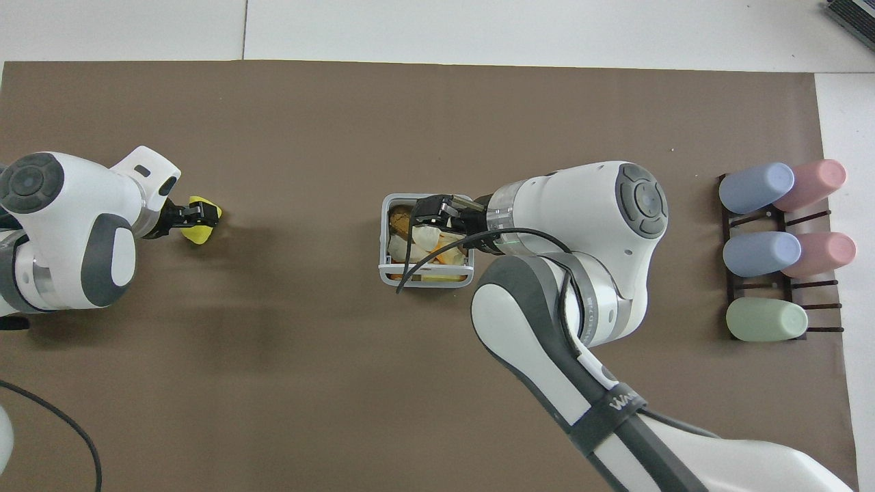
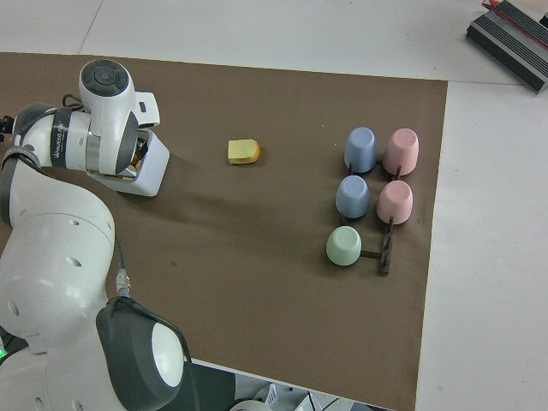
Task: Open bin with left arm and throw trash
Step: 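Grasp the yellow sponge with the left gripper, then lift the sponge with the left gripper while the right gripper grasps the yellow block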
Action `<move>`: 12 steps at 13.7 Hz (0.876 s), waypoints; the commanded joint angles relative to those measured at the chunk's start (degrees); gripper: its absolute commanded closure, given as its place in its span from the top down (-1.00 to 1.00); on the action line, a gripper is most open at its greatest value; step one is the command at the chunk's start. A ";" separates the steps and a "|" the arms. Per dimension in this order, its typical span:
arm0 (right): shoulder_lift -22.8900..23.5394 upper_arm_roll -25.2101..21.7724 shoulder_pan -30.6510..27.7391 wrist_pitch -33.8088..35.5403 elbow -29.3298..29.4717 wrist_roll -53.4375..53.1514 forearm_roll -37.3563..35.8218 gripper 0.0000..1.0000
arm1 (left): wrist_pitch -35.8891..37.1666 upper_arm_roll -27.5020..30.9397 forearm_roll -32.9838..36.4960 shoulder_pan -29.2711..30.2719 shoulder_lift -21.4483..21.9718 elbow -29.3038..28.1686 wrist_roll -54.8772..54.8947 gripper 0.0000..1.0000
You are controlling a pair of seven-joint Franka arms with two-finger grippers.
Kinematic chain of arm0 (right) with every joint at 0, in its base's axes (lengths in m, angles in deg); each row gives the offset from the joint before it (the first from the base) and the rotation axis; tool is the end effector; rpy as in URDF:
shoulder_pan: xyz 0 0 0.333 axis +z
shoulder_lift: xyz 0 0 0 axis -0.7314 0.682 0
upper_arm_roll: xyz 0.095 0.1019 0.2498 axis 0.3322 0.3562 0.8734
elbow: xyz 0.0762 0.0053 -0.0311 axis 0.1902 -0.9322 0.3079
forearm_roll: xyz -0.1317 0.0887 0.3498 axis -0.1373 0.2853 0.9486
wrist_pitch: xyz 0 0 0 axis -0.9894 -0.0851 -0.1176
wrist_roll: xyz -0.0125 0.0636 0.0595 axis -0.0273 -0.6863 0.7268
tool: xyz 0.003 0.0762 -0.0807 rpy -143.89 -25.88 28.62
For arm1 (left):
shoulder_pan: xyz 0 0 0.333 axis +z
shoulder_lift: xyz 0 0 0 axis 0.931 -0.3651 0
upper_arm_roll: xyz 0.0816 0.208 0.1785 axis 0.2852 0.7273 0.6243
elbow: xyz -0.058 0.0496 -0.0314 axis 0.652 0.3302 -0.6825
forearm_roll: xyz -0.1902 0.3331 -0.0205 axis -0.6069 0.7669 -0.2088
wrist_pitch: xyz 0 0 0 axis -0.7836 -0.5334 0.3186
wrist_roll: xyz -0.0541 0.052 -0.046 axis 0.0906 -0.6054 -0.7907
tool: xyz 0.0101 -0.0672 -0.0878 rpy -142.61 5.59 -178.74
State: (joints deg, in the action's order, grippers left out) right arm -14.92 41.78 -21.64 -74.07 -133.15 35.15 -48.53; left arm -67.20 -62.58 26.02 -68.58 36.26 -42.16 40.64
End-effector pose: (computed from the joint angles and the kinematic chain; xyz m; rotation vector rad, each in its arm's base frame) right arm 0.5544 0.3035 0.3943 -2.5775 0.4060 -0.0122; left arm 0.5816 -0.0167 0.2900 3.1300 0.1832 0.1072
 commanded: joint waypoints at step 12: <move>-0.44 -0.38 -12.16 -5.74 -0.75 31.53 -23.64 1.00 | 3.72 -0.77 1.07 -4.13 -0.71 6.05 -0.82 -1.00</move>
State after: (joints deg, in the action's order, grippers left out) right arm -17.45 40.77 -29.76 -76.08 -133.24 59.55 -70.74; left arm -67.38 -63.89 26.07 -70.33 36.30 -40.24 40.73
